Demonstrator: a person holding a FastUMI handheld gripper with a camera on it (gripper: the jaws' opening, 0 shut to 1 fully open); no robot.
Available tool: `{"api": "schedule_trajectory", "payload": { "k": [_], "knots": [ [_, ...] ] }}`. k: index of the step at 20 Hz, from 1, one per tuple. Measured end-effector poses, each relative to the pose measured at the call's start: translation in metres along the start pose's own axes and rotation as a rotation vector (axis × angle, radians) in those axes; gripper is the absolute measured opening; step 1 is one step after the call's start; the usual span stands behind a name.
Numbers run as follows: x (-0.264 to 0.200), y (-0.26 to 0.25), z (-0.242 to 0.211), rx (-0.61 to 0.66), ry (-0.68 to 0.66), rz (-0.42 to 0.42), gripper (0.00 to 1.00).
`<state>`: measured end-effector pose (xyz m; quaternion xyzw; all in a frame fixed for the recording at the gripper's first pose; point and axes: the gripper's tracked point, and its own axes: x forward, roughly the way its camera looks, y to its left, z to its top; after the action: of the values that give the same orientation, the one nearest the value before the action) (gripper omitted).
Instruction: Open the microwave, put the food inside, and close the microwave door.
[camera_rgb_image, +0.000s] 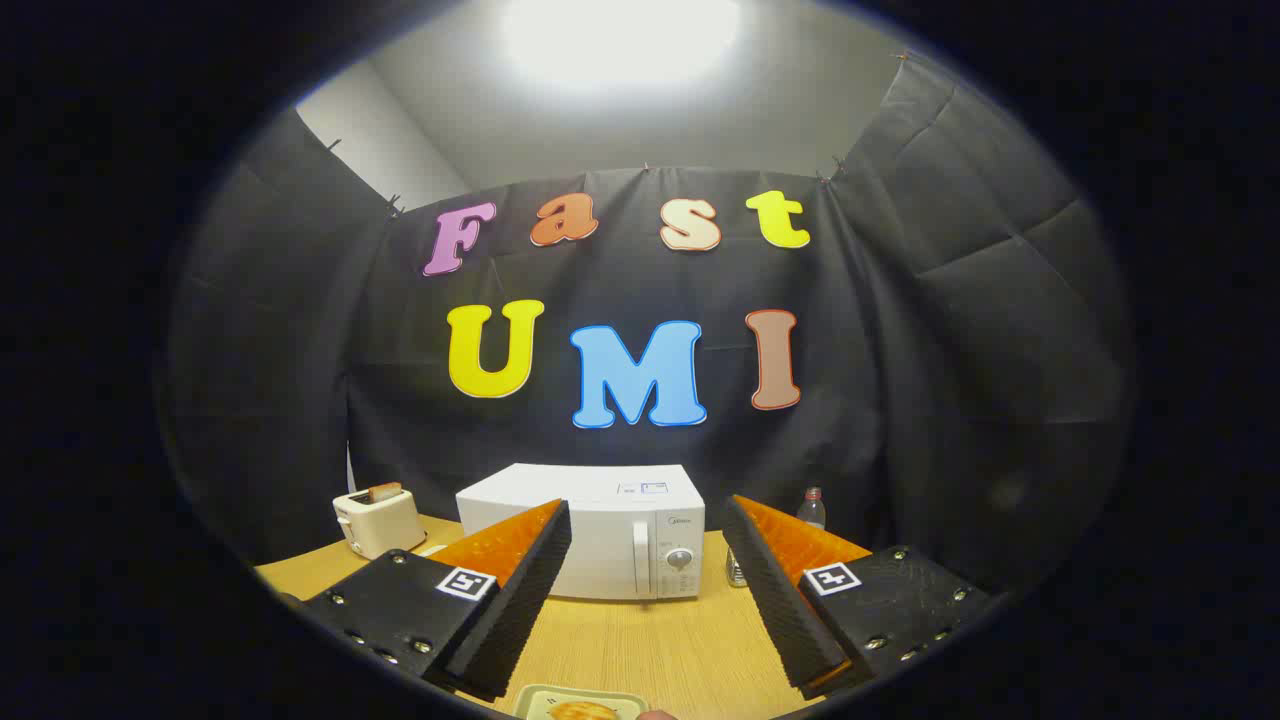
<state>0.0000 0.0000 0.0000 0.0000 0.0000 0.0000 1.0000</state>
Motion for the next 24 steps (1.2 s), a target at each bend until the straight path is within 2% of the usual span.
{"api": "schedule_trajectory", "payload": {
  "k": [4,15,24],
  "knots": [
    [-0.003,0.010,-0.009,-0.009,0.013,0.044,0.96],
    [0.009,0.001,-0.005,-0.003,-0.002,0.027,0.96],
    [0.055,-0.010,-0.028,0.013,0.032,0.041,0.96]
  ]
}}
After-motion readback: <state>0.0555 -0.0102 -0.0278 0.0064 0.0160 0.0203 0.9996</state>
